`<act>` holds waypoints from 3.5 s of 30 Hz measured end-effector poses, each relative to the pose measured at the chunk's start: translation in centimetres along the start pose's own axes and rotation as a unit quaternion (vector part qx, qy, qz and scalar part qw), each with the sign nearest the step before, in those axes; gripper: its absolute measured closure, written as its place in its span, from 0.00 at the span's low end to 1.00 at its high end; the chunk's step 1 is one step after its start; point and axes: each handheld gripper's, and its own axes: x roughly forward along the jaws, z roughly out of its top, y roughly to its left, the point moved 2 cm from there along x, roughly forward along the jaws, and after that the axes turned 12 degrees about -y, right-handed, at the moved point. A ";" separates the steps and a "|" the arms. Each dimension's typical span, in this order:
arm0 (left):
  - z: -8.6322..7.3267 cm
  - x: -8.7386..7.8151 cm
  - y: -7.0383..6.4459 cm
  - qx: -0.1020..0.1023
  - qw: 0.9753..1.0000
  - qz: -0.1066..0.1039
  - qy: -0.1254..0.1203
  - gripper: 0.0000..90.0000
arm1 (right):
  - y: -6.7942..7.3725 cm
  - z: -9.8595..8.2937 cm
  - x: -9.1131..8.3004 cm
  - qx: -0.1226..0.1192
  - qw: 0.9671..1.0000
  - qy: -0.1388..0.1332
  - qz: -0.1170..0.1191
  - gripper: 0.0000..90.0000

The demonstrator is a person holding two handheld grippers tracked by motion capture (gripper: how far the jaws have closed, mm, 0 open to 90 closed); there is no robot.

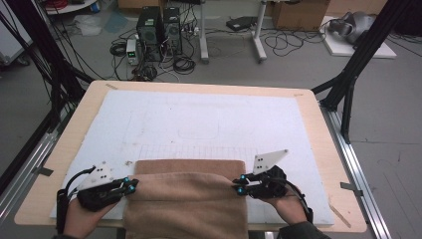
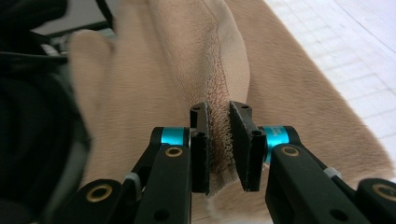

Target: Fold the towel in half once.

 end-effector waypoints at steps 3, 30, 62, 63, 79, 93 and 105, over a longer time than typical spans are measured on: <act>0.6 -1.0 -0.4 0.003 1.000 -0.001 -0.008 0.89 | 0.9 0.1 -1.0 -0.006 1.000 -0.010 -0.001 0.78; -1.8 8.4 8.5 -0.055 0.993 0.054 0.086 0.48 | -9.8 -3.4 3.4 0.082 0.988 0.048 -0.122 0.44; 11.1 13.6 15.0 -0.047 0.990 0.133 0.007 0.92 | -18.3 6.4 -0.1 0.052 0.978 0.017 -0.203 0.94; 11.9 13.7 15.2 -0.044 0.990 0.136 0.002 0.92 | -18.6 7.0 -0.5 0.049 0.976 0.015 -0.210 0.94; 7.3 11.8 15.2 -0.067 0.989 0.130 0.022 0.56 | -17.8 4.4 0.0 0.074 0.975 0.024 -0.206 0.58; 2.8 12.1 12.4 -0.054 0.993 0.088 0.053 0.53 | -15.2 1.1 1.3 0.079 0.981 0.030 -0.175 0.59; 1.7 13.0 12.0 -0.050 0.991 0.056 0.110 0.79 | -14.3 -1.8 2.5 0.100 0.984 0.048 -0.138 0.76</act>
